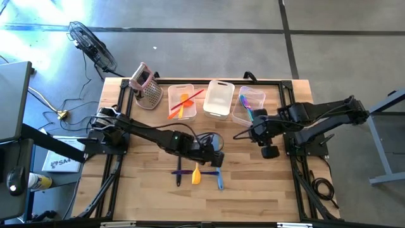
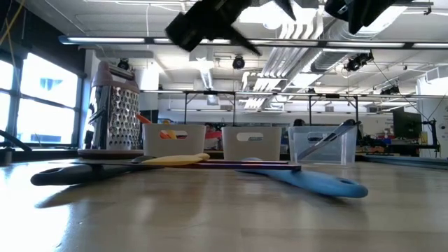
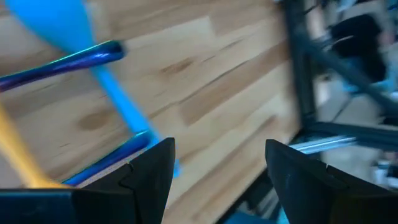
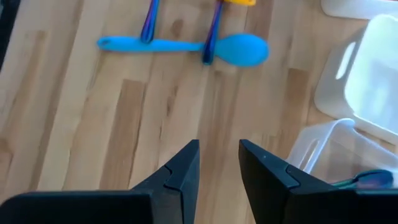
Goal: Pick & Place Kitchen Items
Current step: Put the yellow spatula into the left white bin
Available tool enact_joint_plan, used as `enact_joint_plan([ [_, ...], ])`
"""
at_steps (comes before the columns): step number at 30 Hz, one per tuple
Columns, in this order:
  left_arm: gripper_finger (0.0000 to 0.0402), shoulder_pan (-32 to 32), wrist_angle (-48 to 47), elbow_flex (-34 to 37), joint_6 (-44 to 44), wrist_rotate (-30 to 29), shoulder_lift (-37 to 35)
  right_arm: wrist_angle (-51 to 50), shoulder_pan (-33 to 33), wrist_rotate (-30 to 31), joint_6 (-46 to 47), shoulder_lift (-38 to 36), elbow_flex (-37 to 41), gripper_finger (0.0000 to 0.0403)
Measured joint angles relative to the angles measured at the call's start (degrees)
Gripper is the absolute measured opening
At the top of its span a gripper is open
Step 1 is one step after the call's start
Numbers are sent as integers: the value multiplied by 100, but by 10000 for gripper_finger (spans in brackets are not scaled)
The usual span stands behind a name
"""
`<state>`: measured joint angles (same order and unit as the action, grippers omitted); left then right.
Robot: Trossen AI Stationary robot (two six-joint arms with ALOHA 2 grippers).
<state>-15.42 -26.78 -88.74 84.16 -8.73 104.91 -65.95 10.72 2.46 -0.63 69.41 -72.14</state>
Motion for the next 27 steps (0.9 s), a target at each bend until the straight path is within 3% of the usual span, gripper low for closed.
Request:
enact_joint_plan([
  [7, 244, -50, -406, -1300, -129, -207, 706, -143, 0, -82, -264, 2, 1, 105],
  [15, 244, -84, -2445, -3267, -132, -98, 1575, -716, 2, -436, -272, -144, 2, 105],
  [17, 244, -132, -3169, -3483, 65, -114, 1579, -837, 2, -439, -218, -320, 2, 105],
  [22, 244, -289, -3890, -3537, 844, -219, 1619, -893, 4, -432, -53, -1002, 2, 105],
  [27, 244, -382, -4303, -3546, 1409, 64, 1731, -884, 4, -467, 90, -1788, 2, 105],
])
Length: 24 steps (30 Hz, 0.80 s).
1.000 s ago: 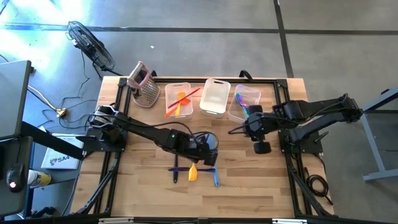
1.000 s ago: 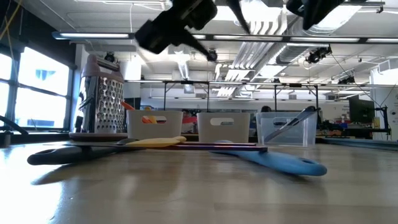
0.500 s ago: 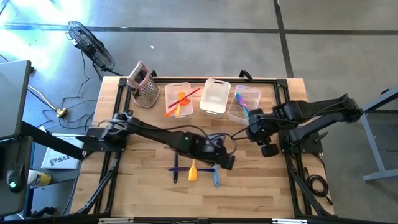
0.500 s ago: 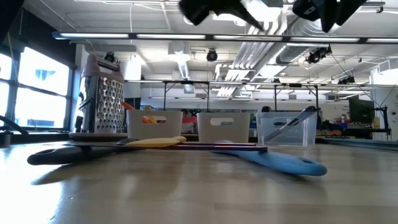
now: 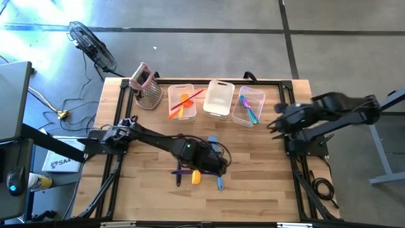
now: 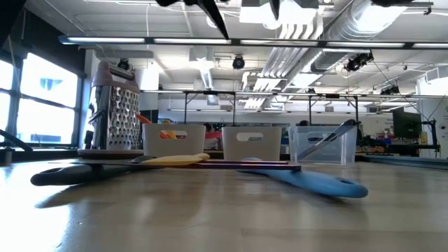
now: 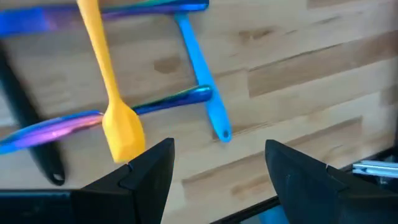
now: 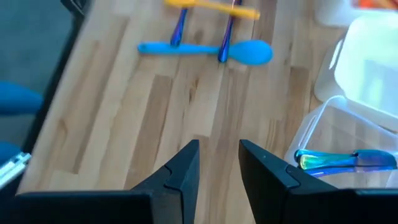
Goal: Pick & Place Kitchen Items
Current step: Put the yellow spatula into the left white bin
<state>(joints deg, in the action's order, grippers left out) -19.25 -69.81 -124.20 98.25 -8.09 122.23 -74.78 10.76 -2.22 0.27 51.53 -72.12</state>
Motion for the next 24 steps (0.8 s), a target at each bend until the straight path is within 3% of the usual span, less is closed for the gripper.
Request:
enact_joint_plan([
  [12, 244, 13, -281, 9, 296, 249, 195, 37, -1, -96, 262, -1235, 0, 105],
  [19, 244, 11, -898, 22, 400, 587, 319, 37, 0, -88, 298, -1505, -2, 105],
  [24, 244, 11, -775, 14, 373, 574, 372, 23, 0, -94, 298, -1552, -2, 105],
])
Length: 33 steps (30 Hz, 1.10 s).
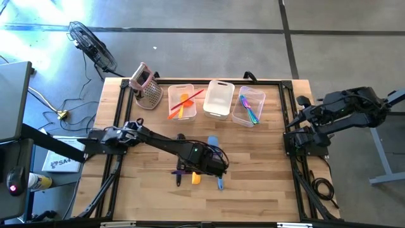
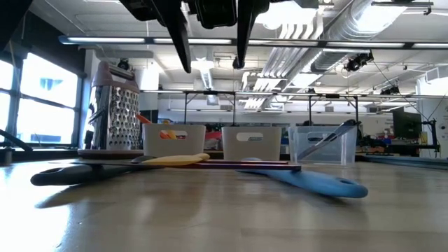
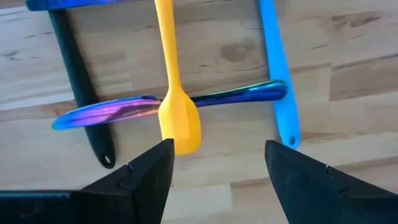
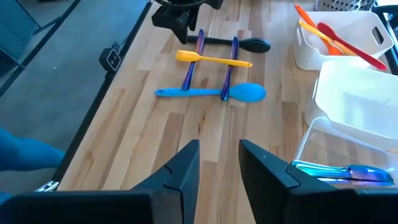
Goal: Pick & Place Kitchen Items
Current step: Put the yellow spatula into the left white bin
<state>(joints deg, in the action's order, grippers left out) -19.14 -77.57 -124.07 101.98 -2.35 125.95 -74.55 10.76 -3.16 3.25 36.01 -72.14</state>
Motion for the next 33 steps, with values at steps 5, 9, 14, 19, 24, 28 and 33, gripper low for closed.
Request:
enact_joint_plan([
  [5, 244, 4, -127, 6, -246, -35, 5, -152, 0, 0, 0, 2, 0, 105],
  [9, 244, 40, -170, 6, -1, -263, 5, -177, 0, -2, -40, 2, 0, 105],
  [14, 244, 204, -210, 6, 29, -73, 3, -196, 0, -2, -138, 2, 0, 105],
  [19, 244, 393, -208, 8, -95, 157, 76, -198, 0, -2, -145, 2, 0, 105],
  [24, 244, 538, -113, 17, -446, 763, 309, -205, -2, -4, -149, -13, 0, 105],
  [28, 244, 582, -11, 3, -611, 1137, 483, -205, 0, -7, -153, -47, 2, 105],
  [33, 244, 636, -231, 21, -748, 1239, 666, -205, 0, -17, -153, -85, 2, 105],
])
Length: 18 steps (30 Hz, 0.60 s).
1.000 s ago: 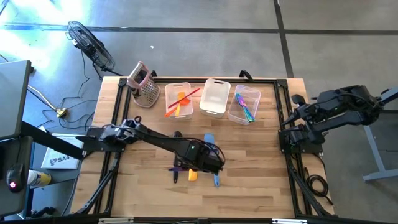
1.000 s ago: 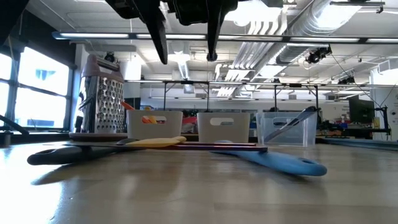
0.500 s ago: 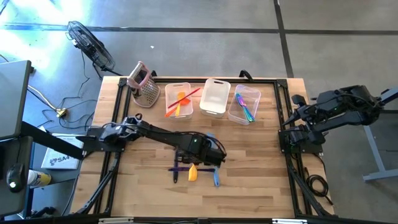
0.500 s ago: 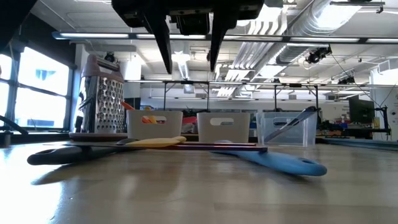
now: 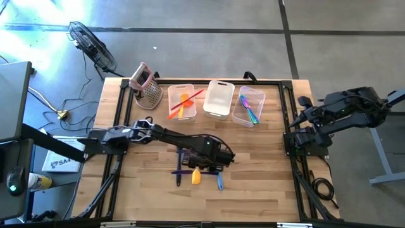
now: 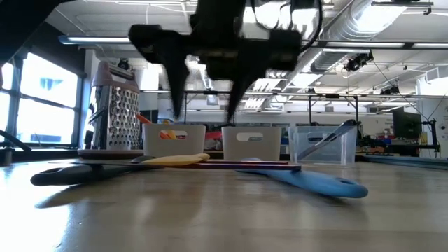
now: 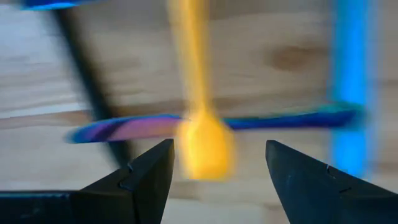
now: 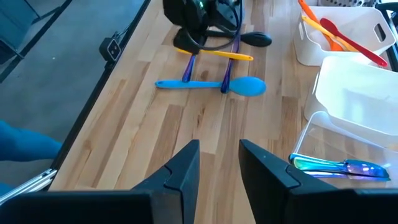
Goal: Pick & Place Kitchen Items
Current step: Put the yellow spatula into the left white bin
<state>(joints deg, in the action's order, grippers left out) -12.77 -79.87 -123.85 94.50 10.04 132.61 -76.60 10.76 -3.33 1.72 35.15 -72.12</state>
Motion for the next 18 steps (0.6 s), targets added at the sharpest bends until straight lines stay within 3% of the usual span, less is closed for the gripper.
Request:
enact_joint_plan([
  [18, 244, 19, -284, -13, -127, -160, 213, 5, -1, 37, -46, -9, 0, 105],
])
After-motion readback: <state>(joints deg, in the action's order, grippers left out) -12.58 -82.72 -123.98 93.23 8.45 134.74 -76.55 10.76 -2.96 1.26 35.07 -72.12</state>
